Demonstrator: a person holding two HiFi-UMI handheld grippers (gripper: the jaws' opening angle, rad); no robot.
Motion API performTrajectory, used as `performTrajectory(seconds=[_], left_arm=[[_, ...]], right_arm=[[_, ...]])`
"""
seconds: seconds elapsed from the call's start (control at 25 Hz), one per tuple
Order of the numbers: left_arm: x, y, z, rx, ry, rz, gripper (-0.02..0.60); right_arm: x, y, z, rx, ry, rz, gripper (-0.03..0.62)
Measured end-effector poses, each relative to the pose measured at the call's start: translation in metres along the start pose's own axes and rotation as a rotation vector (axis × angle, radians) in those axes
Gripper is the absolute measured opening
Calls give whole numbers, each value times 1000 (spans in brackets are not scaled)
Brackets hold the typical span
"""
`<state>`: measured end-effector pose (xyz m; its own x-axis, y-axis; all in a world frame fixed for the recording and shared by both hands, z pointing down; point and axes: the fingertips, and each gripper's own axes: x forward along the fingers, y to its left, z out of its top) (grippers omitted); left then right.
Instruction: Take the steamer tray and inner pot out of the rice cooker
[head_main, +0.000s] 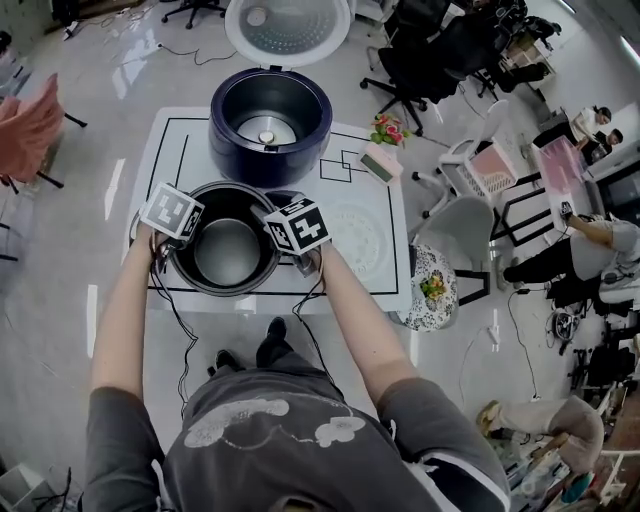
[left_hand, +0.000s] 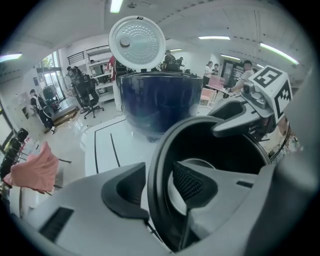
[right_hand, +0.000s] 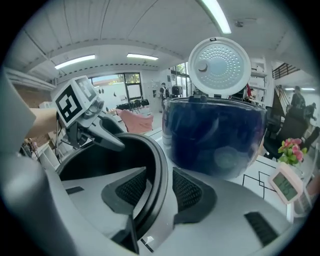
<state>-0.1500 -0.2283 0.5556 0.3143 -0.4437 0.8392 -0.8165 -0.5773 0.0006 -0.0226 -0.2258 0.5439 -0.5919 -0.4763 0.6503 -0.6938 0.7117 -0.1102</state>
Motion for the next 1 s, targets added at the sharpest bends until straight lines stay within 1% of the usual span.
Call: performTrajectory(seconds=[0.04,0.12,0.2,0.24,0.28,0.36,0.48,0.6,0.68,0.72,0.76,0.88,0.92,1.0], left_arm=[[-1,0,1,7,-6,6,197],[-5,5,3,37,-34,47,273],[-12,14,10,90,-101,117,306],[-16,18,12,102,-132,146,311],[-19,22,10,91,-146,161,313],[-26,24,4,38,-160,159,318],[-52,27,10,15,-222,185,319],[-89,24,15,-7,-320,213,319],[-116,16,13,-53,-410,211,318],[-128,11,10,-76,-457,205,318],[-138,4,6,-87,-496,196,318],[-160,-13,-9,-68,-560,178,314],[-166,-17,-15,-65,-576,175,302],[-178,-21,-24,-72,-608,175,255]], right_arm=[[0,0,0,-10,-1,-9,195],[-4,-2,2,-21,-14,-38,216],[-10,-3,6,-27,-33,-65,226],[-14,-3,9,-31,-42,-77,229],[-19,-3,12,-36,-50,-89,233],[-30,-2,19,-52,-67,-117,233],[-48,1,29,-80,-90,-169,233],[-73,8,41,-94,-150,-231,233],[-93,16,49,-85,-219,-276,227],[-103,20,53,-78,-256,-297,219],[-113,25,57,-70,-290,-317,191],[-140,41,61,-52,-377,-373,105],[-147,48,60,-45,-401,-389,84],[-156,61,56,-30,-444,-407,47]])
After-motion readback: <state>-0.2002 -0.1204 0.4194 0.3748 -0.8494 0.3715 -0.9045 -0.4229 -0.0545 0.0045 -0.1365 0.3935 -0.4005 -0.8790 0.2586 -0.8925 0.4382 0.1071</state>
